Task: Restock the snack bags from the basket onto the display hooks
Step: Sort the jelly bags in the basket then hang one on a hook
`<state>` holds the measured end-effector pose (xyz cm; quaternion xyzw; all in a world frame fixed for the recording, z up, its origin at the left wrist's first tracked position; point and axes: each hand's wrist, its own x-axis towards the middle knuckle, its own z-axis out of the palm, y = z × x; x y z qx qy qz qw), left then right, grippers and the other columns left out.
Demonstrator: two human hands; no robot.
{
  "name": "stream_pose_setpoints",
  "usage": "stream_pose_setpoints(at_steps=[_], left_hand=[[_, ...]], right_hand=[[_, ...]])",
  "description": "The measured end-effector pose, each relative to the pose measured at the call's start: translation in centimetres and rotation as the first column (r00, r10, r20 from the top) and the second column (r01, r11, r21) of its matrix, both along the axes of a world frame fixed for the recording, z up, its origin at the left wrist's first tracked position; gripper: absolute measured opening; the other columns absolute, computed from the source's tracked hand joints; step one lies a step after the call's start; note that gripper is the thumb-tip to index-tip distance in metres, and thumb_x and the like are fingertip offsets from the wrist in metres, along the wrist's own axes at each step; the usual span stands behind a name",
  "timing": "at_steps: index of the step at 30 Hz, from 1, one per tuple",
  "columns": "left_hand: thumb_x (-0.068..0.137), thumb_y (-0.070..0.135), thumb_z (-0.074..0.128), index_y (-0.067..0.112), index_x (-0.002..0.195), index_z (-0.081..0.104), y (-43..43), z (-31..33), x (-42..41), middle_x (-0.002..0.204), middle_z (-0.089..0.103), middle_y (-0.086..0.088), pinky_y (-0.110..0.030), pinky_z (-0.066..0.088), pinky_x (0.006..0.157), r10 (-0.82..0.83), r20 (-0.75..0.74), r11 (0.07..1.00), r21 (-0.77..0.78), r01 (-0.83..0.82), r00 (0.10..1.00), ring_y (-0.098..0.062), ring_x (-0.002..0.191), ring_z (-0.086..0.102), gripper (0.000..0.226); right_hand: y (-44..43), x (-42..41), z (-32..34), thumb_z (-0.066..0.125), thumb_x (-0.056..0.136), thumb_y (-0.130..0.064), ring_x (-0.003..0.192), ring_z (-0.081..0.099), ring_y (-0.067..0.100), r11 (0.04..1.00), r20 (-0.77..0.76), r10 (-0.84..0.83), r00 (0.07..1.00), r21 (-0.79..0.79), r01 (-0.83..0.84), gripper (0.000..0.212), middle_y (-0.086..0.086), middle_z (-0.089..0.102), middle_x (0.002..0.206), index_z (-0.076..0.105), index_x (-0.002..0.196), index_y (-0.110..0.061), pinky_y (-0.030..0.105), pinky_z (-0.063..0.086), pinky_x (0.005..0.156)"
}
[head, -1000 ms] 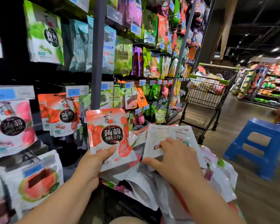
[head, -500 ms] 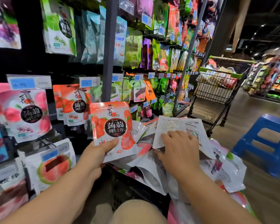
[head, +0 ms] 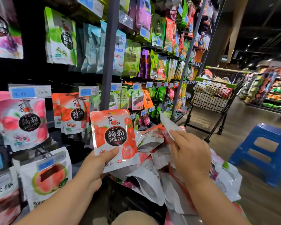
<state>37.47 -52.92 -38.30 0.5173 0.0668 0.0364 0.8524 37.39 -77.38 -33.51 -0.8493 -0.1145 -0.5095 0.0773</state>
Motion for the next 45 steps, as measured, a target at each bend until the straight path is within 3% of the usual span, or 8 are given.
stream_pose_setpoints(at_steps=[7,12,20,24,28,37,41,45], left_hand=[[0.083,0.006,0.071,0.014,0.101,0.069,-0.5,0.6,-0.3,0.088,0.077,-0.010,-0.036,0.053,0.071,-0.024,0.006,1.000,-0.019,0.024,1.000,-0.028,0.083,0.071,0.020],[0.081,0.005,0.072,0.015,0.101,0.069,-1.0,1.2,-0.5,0.089,0.077,-0.010,-0.036,0.053,0.072,-0.050,0.040,0.998,-0.034,0.052,0.998,-0.025,0.075,0.073,0.023],[0.086,0.002,0.067,0.016,0.096,0.068,-1.6,2.0,-1.3,0.074,0.076,-0.002,-0.031,0.053,0.058,0.004,0.079,0.997,-0.078,0.002,0.997,-0.016,0.061,0.073,0.018],[0.087,0.006,0.069,0.019,0.102,0.069,-1.1,2.5,-1.8,0.082,0.078,-0.001,-0.028,0.056,0.053,0.049,0.097,0.994,-0.102,-0.039,0.994,-0.014,0.067,0.074,0.019],[0.083,0.019,0.071,0.019,0.110,0.070,-0.3,3.6,-2.7,0.095,0.078,-0.005,-0.034,0.056,0.063,0.101,0.131,0.990,-0.112,-0.086,0.986,-0.022,0.079,0.075,0.027],[0.056,0.031,0.086,0.020,0.112,0.070,4.1,5.5,-5.7,0.100,0.077,-0.005,-0.049,0.057,0.086,0.284,0.153,0.958,-0.094,-0.272,0.947,-0.028,0.093,0.073,0.059],[0.080,0.011,0.076,0.017,0.105,0.070,7.1,6.0,-7.1,0.092,0.078,0.000,-0.017,0.054,0.056,0.376,0.209,0.926,-0.048,-0.375,0.903,-0.009,0.076,0.074,0.026],[0.063,0.022,0.089,0.019,0.104,0.073,10.0,5.9,-8.6,0.099,0.077,-0.003,-0.043,0.053,0.095,0.439,0.226,0.889,0.032,-0.457,0.870,-0.022,0.096,0.072,0.044]], right_hand=[[-1.1,-0.7,2.8,0.042,0.101,-0.044,0.072,0.067,0.022,0.921,0.217,0.007,0.976,0.379,-0.091,0.050,0.006,0.075,0.084,0.077,0.102,-0.008,0.027,0.047,0.060],[-1.6,-1.2,4.5,0.048,0.099,-0.046,0.074,0.064,0.031,0.594,0.305,0.126,0.944,0.739,-0.318,0.032,0.004,0.063,0.073,0.064,0.080,-0.025,0.047,0.055,0.061],[-0.8,-2.8,5.8,0.051,0.102,-0.037,0.066,0.070,0.009,-0.151,0.320,0.290,0.902,0.946,-0.288,0.020,-0.006,0.069,0.083,0.062,0.089,-0.027,0.020,0.056,0.053],[1.8,-1.4,3.8,0.052,0.098,-0.045,0.078,0.070,0.022,-0.238,0.271,0.440,0.856,0.954,-0.180,0.031,0.002,0.076,0.090,0.070,0.081,-0.027,0.054,0.056,0.086],[4.7,-0.8,2.5,0.044,0.102,-0.049,0.067,0.065,0.006,-0.407,0.334,0.494,0.803,0.905,-0.126,0.040,-0.007,0.072,0.077,0.067,0.100,-0.017,0.027,0.057,0.068],[10.8,-2.3,2.1,0.044,0.105,-0.034,0.065,0.072,0.012,-0.216,0.228,0.729,0.645,0.971,-0.100,0.024,-0.003,0.076,0.081,0.065,0.105,-0.022,0.032,0.055,0.057],[12.8,-3.1,2.6,0.053,0.102,-0.025,0.077,0.073,0.014,-0.144,0.153,0.816,0.557,0.988,-0.060,0.013,0.007,0.072,0.100,0.061,0.109,-0.018,0.039,0.056,0.069],[13.4,-2.4,2.4,0.070,0.089,-0.019,0.080,0.071,0.034,0.023,-0.021,0.889,0.457,1.000,0.002,0.022,0.019,0.072,0.097,0.060,0.102,-0.004,0.042,0.055,0.065]])
